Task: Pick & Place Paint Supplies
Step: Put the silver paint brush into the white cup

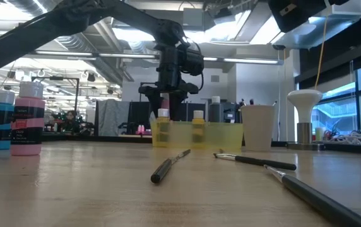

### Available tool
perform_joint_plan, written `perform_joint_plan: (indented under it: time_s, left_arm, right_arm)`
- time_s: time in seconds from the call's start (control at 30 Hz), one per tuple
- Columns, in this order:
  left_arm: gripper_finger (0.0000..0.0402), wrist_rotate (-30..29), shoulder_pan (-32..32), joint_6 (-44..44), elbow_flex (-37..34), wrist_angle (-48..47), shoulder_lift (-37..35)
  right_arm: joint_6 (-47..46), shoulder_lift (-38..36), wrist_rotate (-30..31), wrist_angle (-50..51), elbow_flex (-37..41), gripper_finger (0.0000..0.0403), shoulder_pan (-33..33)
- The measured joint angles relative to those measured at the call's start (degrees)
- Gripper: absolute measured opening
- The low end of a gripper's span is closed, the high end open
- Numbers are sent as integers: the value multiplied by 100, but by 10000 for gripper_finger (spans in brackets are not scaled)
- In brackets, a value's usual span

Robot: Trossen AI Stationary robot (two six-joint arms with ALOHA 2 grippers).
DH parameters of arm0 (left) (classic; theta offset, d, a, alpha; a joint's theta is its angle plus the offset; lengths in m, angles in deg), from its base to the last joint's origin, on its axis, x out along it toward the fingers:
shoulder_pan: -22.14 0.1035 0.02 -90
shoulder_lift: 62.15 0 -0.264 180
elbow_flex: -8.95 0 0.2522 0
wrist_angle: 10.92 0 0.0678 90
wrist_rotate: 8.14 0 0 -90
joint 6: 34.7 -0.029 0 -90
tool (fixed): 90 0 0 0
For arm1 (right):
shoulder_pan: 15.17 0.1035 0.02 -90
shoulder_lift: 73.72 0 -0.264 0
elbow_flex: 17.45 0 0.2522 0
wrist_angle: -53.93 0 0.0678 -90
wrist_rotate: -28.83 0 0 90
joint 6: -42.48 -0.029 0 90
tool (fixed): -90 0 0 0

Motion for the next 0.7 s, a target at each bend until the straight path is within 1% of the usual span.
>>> perform_joint_plan:
  time_s: [0.2,0.33,0.47,0.63,0.7]
  left_arm:
    - [231,19,0,10,5,-57,-2]
    - [233,102,0,10,130,-154,-7]
    - [231,-63,0,10,368,-329,-7]
    - [233,-76,0,-34,644,-501,-11]
    - [232,-76,0,-34,806,-720,-11]
  right_arm:
    - [-37,0,3,-2,0,78,0]
    - [-134,0,15,-2,0,78,-1]
    - [-170,0,14,-3,0,78,-1]
    - [-170,0,13,-4,0,78,0]
    - [-169,0,13,-4,0,78,-2]
